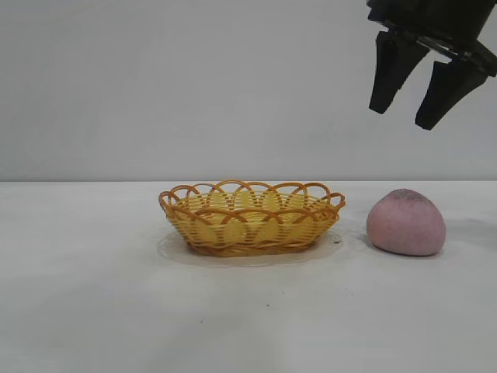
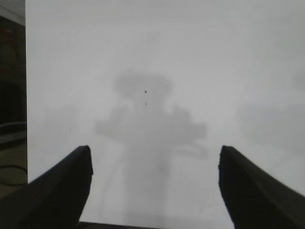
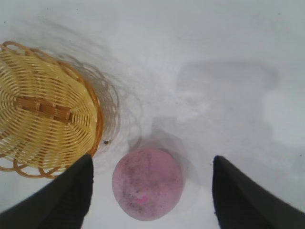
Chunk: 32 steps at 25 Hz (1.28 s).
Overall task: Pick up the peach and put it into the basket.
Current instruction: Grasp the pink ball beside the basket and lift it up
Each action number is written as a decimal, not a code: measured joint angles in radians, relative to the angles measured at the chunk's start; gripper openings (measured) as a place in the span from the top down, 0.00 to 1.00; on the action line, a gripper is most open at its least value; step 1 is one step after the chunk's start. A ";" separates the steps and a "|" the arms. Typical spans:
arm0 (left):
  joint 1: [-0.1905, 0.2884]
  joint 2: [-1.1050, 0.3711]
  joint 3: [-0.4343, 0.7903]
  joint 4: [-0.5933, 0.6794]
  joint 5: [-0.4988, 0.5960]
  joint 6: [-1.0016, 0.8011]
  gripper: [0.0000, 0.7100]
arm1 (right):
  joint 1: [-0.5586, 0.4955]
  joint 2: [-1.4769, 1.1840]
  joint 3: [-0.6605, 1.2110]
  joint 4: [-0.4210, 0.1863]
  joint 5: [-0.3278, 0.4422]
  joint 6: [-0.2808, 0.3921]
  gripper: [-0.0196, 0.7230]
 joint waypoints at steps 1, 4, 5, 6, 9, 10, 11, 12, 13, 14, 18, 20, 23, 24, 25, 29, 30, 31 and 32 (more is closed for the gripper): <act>0.000 -0.047 0.030 0.000 0.002 0.000 0.32 | 0.000 0.000 0.000 0.000 -0.002 0.000 0.37; 0.000 -0.190 0.122 -0.014 0.011 0.003 0.32 | 0.000 0.000 0.000 0.000 -0.014 0.000 0.37; 0.000 -0.241 0.150 -0.024 0.013 0.007 0.32 | 0.000 0.000 0.000 0.000 -0.016 0.000 0.37; 0.000 -0.292 0.176 -0.036 0.014 0.009 0.32 | 0.000 0.000 0.000 0.000 -0.018 0.000 0.37; 0.001 -0.433 0.247 -0.079 0.015 0.022 0.32 | 0.000 0.000 0.000 0.000 -0.018 0.000 0.37; 0.001 -0.474 0.271 -0.095 0.018 0.027 0.32 | 0.000 0.000 0.000 0.000 -0.019 0.000 0.37; 0.001 -0.523 0.292 -0.110 0.020 0.029 0.32 | 0.000 0.000 0.000 0.000 -0.020 0.000 0.37; 0.001 -0.571 0.317 -0.124 0.020 0.035 0.32 | 0.000 0.000 0.000 0.000 -0.020 0.000 0.37; 0.001 -0.618 0.342 -0.140 0.022 0.043 0.32 | 0.000 0.000 0.000 0.000 -0.020 0.000 0.37; 0.001 -0.655 0.362 -0.156 0.022 0.053 0.32 | 0.000 0.000 0.000 0.000 -0.020 0.000 0.37; 0.001 -0.817 0.465 -0.203 0.021 0.123 0.32 | 0.000 0.000 0.000 0.000 -0.020 0.000 0.37; 0.001 -0.893 0.529 -0.220 -0.015 0.146 0.32 | 0.000 0.000 0.000 0.000 -0.020 0.000 0.37; 0.001 -0.974 0.617 -0.249 -0.078 0.161 0.32 | 0.000 0.000 0.000 0.000 -0.020 0.000 0.37; 0.001 -0.990 0.645 -0.259 -0.094 0.163 0.32 | 0.000 0.000 0.000 0.000 -0.020 0.000 0.37; 0.001 -1.006 0.664 -0.268 -0.098 0.169 0.32 | 0.000 0.000 0.000 0.000 -0.020 0.000 0.37; 0.001 -1.023 0.680 -0.279 -0.108 0.186 0.32 | 0.000 0.000 0.000 0.000 -0.020 0.000 0.37; 0.001 -1.023 0.680 -0.279 -0.112 0.190 0.32 | 0.000 0.000 0.000 0.000 -0.020 0.000 0.37; 0.001 -1.025 0.680 -0.279 -0.114 0.190 0.32 | 0.000 0.000 0.000 0.000 -0.020 0.000 0.37; 0.001 -1.025 0.680 -0.279 -0.114 0.192 0.32 | 0.000 0.000 0.000 0.000 -0.020 0.000 0.37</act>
